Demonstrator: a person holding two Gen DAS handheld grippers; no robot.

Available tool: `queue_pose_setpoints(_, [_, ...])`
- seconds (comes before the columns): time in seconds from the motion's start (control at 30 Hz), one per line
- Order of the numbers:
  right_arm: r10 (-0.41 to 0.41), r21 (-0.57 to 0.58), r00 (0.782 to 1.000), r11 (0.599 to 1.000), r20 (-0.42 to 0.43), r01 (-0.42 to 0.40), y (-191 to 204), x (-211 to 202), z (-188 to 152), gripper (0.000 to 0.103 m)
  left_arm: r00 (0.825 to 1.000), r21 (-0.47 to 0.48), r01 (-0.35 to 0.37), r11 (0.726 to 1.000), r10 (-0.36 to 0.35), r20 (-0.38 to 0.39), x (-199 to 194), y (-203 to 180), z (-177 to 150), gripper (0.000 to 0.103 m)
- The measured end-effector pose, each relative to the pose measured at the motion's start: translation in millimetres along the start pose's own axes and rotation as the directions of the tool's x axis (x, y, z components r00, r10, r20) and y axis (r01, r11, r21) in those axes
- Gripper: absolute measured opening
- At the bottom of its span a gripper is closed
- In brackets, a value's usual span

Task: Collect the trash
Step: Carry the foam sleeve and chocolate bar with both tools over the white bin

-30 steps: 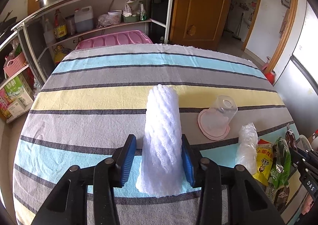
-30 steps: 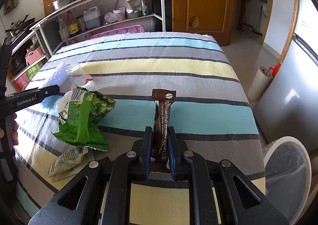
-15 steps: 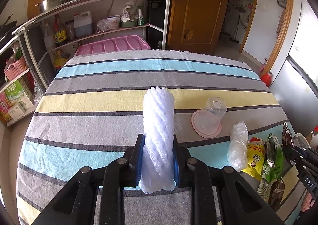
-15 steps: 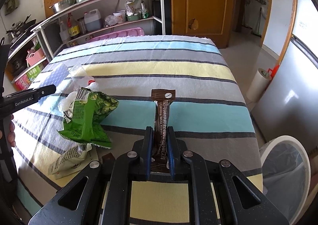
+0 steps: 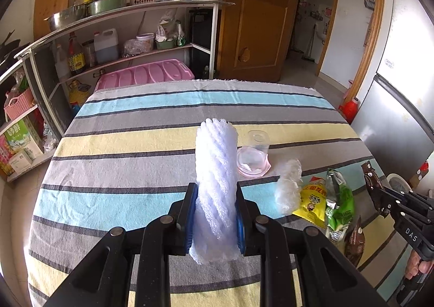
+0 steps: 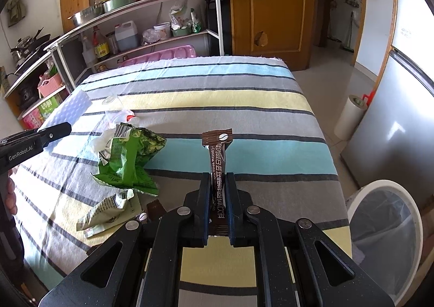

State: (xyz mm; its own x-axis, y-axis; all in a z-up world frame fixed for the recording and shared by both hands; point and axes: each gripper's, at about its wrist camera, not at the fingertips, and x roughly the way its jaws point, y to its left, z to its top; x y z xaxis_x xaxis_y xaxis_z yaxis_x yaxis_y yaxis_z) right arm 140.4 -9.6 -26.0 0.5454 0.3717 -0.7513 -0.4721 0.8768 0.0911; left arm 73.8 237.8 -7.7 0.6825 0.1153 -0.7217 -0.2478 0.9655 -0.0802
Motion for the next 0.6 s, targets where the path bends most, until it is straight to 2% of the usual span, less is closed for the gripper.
queue_pose_setpoints(0.6, [-0.035, 0.076, 0.995, 0.997, 0.091, 0.028, -23.3, -57.0, -17.4, 0.01, 0.992, 0.12, 0.103, 0.987, -0.111, 0.059, -47.8, -73.5, -8.6, 0.024])
